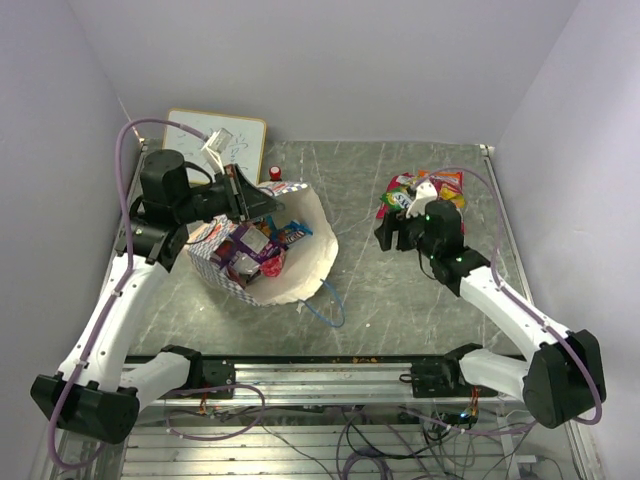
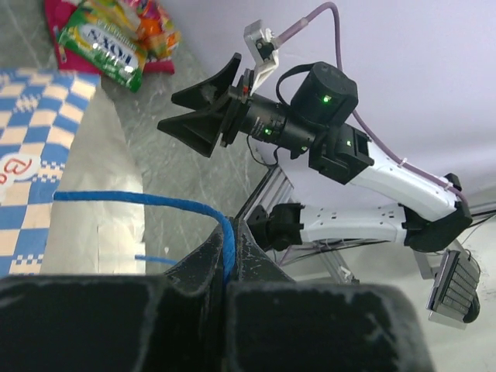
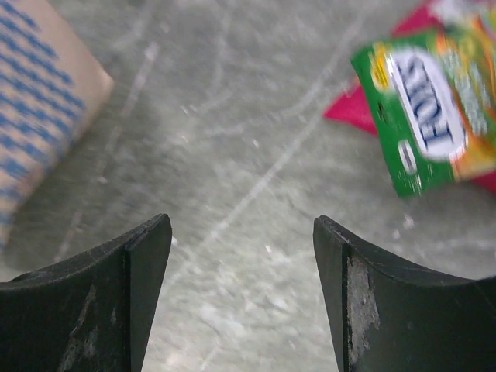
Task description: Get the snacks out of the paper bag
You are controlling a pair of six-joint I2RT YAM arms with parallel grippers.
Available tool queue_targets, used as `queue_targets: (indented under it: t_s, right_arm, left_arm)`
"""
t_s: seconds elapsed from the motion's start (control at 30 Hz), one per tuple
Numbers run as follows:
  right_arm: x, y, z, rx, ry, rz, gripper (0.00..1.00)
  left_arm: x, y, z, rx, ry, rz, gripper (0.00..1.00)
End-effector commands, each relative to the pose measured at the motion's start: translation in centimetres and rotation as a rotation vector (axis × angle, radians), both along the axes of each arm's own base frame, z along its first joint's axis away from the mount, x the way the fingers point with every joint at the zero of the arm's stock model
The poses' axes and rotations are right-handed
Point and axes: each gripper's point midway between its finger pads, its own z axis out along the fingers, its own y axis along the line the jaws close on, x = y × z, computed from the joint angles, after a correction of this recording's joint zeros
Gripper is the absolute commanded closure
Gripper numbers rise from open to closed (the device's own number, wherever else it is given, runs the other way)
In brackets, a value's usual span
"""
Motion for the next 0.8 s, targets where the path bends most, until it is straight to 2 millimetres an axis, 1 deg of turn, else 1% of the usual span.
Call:
queue_targets:
  t_s: [0.0,0.03,0.1,0.17,0.2,0.23,0.4,0.5,0.57,0.63,0.7,0.77]
  right_arm:
    - [1.3,4.1,7.7,0.066,-0.172,0.182,0.26]
    - [1.3,4.9,8.8,0.067,-0.198,0.226,0.27]
    - [0.5,7.1,11.0,0.091,-0.249,0.359,0.30]
    - [-1.4,9.8,12.8,0.136,-0.305,0.509,0.31]
    - [-2.4,10.9,13.2,0.155,-0.324,0.559,0.31]
    - [-3.8,12.4,13.5,0.177,-0.344,0.620,0.31]
    - [-8.8,17.7,12.7,0.265,-0.399,0.737,0.31]
    - [-11.1,21.1,11.9,0.258,-0.427,0.783,0.31]
    - [-11.7,23.3,11.0,0.206,-0.447,0.794,0.31]
    - [-11.2,25.2,10.0,0.126,-0.470,0.765,0.31]
    - [-9.6,26.3,9.0,0.069,-0.483,0.692,0.31]
    - [-7.5,27.1,8.5,0.060,-0.488,0.591,0.31]
  left_arm:
    - [-1.3,-0.7,4.6,-0.119,-0.141,-0.039,0.93]
    - [-1.4,-0.7,4.9,-0.137,-0.147,-0.037,0.93]
    - [-1.6,-0.7,4.8,-0.171,-0.141,-0.026,0.93]
    - [-1.9,-0.7,5.0,-0.214,-0.143,-0.022,0.93]
    - [-2.0,-0.7,4.9,-0.234,-0.134,-0.020,0.93]
    - [-2.2,-0.7,5.0,-0.250,-0.130,-0.016,0.93]
    - [-2.1,-0.5,4.8,-0.249,-0.119,0.010,0.93]
    - [-2.1,-0.5,5.1,-0.255,-0.116,0.016,0.93]
    - [-2.0,-0.5,5.4,-0.259,-0.115,0.021,0.93]
    - [-1.9,-0.5,5.6,-0.262,-0.117,0.023,0.93]
    - [-1.7,-0.5,5.9,-0.260,-0.120,0.025,0.93]
    - [-1.6,-0.6,6.2,-0.258,-0.123,0.020,0.93]
